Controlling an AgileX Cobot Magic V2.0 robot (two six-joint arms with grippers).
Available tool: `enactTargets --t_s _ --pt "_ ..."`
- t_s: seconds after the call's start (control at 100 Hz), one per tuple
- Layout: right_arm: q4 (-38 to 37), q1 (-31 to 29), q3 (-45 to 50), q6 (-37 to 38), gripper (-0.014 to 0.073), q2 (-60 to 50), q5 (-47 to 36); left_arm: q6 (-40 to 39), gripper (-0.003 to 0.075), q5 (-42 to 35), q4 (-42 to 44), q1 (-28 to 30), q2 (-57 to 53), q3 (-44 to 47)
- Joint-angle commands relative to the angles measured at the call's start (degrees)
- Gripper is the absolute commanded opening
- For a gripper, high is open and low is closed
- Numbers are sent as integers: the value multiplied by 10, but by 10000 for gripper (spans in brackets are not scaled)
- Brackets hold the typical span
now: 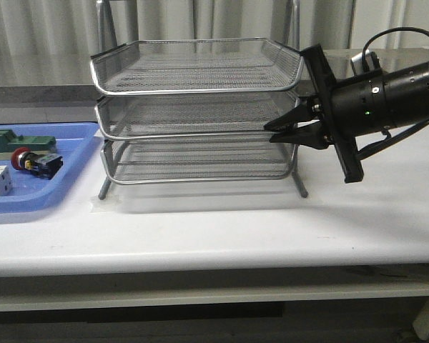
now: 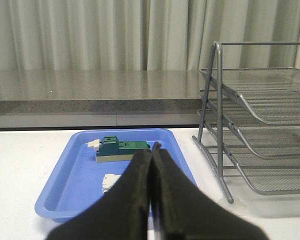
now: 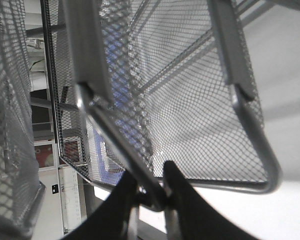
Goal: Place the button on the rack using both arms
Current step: 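Grip the middle tray edge with the right gripper and pull it outward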
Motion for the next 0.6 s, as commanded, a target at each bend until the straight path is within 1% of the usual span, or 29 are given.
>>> enactTargets --t_s 0.0,0.1,0.51,0.59 --pt "68 1 -13 -13 -26 -27 47 -7 -21 -44 -4 -6 -18 31" --pt "67 1 -11 -13 -39 -27 55 -7 -21 -44 -4 -6 -18 31" --pt "9 1 -8 -12 -39 -27 71 -7 -21 -44 -4 -6 -18 31" --pt "7 1 2 -12 -39 -27 74 -7 -21 -44 -4 -6 -18 31"
